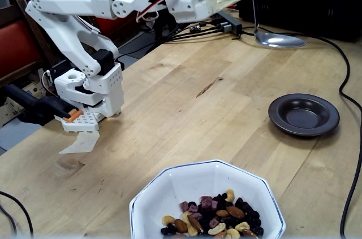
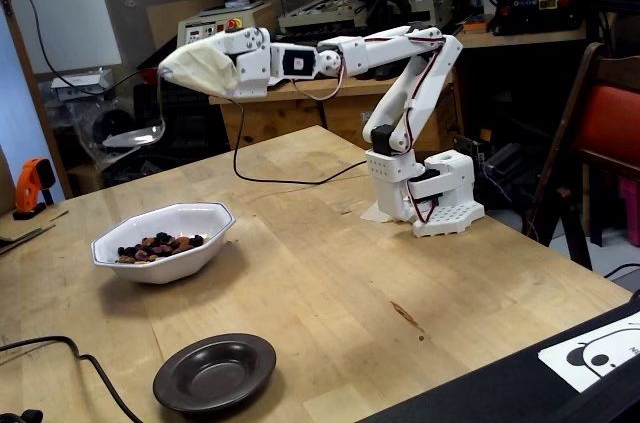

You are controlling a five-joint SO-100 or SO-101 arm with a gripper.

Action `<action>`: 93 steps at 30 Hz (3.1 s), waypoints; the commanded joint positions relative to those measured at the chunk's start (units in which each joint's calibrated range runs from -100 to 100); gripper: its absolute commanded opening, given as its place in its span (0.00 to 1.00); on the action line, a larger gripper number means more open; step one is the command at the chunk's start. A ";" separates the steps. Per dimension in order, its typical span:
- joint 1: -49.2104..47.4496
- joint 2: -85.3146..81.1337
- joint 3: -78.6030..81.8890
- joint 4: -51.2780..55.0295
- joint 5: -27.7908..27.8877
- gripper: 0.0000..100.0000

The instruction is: Use spoon to transfer food from the white bowl to brown plate

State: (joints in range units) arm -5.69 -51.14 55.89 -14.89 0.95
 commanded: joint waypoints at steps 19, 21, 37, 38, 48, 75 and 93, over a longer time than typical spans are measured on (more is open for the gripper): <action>-0.16 0.35 26.14 -30.09 -0.20 0.02; -0.23 0.35 28.09 -31.75 -0.20 0.02; -0.23 0.43 32.87 -38.15 -0.24 0.03; -0.23 0.43 32.78 -38.15 -0.24 0.03; -0.23 6.85 31.81 -38.07 -0.20 0.03; 9.62 15.15 23.84 -38.15 3.47 0.03; 24.21 15.92 23.67 -38.15 4.00 0.03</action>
State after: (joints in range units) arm 16.50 -34.91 83.08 -51.83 4.71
